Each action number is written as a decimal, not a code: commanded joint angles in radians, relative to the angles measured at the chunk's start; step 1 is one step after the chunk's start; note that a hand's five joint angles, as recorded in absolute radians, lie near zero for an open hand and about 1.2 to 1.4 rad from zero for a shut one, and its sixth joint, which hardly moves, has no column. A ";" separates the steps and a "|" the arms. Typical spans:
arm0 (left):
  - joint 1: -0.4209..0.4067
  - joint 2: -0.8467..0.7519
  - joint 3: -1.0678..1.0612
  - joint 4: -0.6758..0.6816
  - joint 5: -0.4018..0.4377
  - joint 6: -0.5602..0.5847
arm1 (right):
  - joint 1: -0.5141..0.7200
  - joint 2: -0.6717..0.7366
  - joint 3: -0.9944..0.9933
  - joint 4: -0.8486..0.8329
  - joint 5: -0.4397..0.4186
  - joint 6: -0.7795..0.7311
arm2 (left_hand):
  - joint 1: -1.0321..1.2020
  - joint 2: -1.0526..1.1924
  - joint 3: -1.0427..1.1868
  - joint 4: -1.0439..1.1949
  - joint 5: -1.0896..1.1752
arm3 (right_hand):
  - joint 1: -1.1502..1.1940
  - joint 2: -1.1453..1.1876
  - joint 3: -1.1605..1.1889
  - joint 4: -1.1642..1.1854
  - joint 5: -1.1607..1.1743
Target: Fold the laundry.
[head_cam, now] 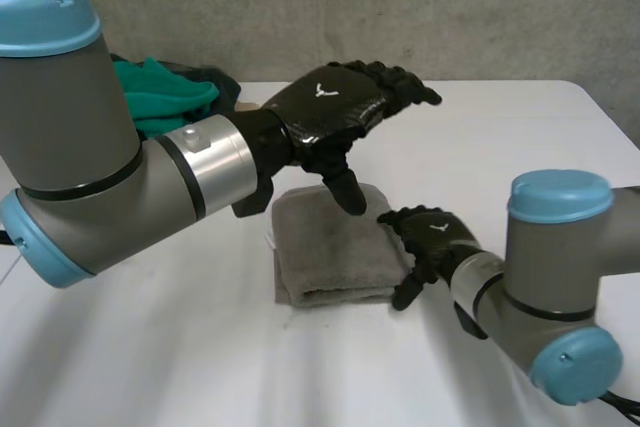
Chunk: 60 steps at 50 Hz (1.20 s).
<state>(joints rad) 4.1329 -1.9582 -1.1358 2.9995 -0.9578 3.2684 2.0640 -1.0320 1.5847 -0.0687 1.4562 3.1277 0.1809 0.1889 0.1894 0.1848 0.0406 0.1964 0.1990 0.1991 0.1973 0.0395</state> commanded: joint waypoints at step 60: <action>-0.020 0.010 -0.004 -0.013 -0.070 -0.001 | -0.643 0.692 -1.418 0.207 0.339 -0.432 | 0.012 0.004 0.004 0.008 -0.022 | -0.022 -0.024 -0.025 -0.023 -0.040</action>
<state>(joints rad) 4.1087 -1.9537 -1.1456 2.9833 -0.9871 3.2673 1.4164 -0.2405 0.1343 0.2086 1.6592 2.8699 0.1809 0.1890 0.1894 0.1848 0.0406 0.2112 0.2001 0.2005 0.1976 0.0407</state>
